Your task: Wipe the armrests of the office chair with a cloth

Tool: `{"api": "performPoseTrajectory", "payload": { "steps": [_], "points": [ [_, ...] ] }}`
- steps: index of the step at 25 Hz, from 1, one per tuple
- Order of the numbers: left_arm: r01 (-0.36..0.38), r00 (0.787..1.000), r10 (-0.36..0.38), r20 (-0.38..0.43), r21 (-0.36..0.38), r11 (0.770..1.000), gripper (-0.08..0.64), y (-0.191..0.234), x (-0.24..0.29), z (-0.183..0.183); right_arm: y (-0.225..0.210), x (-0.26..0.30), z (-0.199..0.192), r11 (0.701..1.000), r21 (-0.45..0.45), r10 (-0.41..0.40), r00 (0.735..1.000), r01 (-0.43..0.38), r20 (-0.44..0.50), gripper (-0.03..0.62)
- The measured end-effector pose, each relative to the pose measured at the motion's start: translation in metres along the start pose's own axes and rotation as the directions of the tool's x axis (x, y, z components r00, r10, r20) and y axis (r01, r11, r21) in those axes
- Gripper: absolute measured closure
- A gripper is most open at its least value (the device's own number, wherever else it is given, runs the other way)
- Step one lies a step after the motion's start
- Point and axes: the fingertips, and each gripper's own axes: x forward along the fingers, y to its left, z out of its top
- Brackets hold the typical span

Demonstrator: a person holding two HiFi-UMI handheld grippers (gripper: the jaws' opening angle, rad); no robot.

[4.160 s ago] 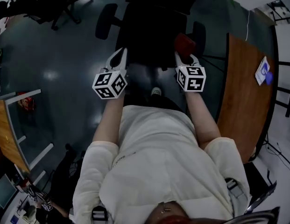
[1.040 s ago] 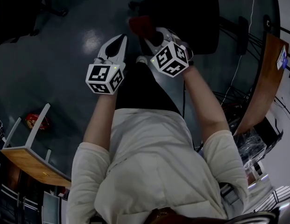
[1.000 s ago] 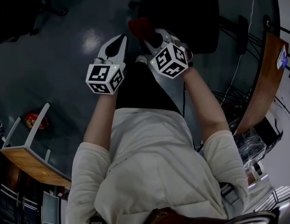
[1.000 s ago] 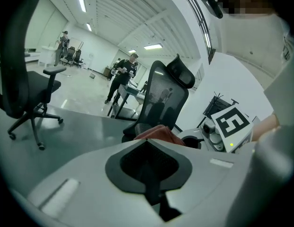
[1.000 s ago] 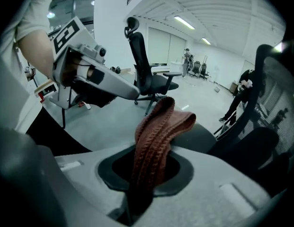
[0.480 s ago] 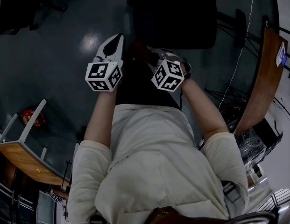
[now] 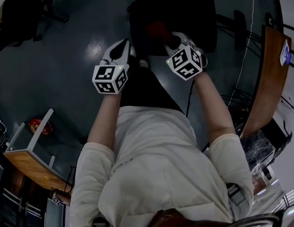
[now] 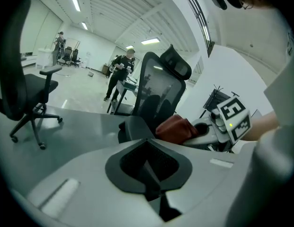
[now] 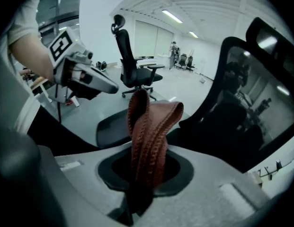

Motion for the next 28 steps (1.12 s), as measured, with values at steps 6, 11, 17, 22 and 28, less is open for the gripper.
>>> {"api": "performPoseTrajectory", "payload": {
  "steps": [6, 11, 17, 22, 28],
  "points": [
    [0.112, 0.990, -0.107, -0.096, 0.051, 0.992, 0.543, -0.014, 0.044, 0.008, -0.089, 0.045, 0.019, 0.986, 0.118, -0.113, 0.992, 0.119, -0.061, 0.545],
    [0.164, 0.975, -0.154, -0.159, 0.057, 0.985, 0.543, -0.022, 0.069, 0.002, -0.107, 0.089, 0.026, 0.987, 0.124, -0.095, 0.992, 0.104, -0.078, 0.545],
    [0.174, 0.954, -0.183, -0.239, -0.061, 0.983, 0.543, -0.018, 0.073, -0.020, -0.076, 0.100, 0.028, 0.997, 0.079, 0.014, 0.998, -0.009, -0.059, 0.545],
    [0.119, 0.976, -0.129, -0.178, -0.063, 0.991, 0.543, -0.016, 0.075, -0.017, -0.047, 0.091, 0.022, 0.989, -0.145, 0.028, 0.997, -0.039, -0.077, 0.545],
    [0.050, 0.992, -0.057, -0.111, -0.063, 0.997, 0.543, -0.016, 0.076, -0.016, -0.014, 0.076, 0.001, 0.955, -0.276, 0.093, 0.993, -0.111, -0.076, 0.545]
  ]
}}
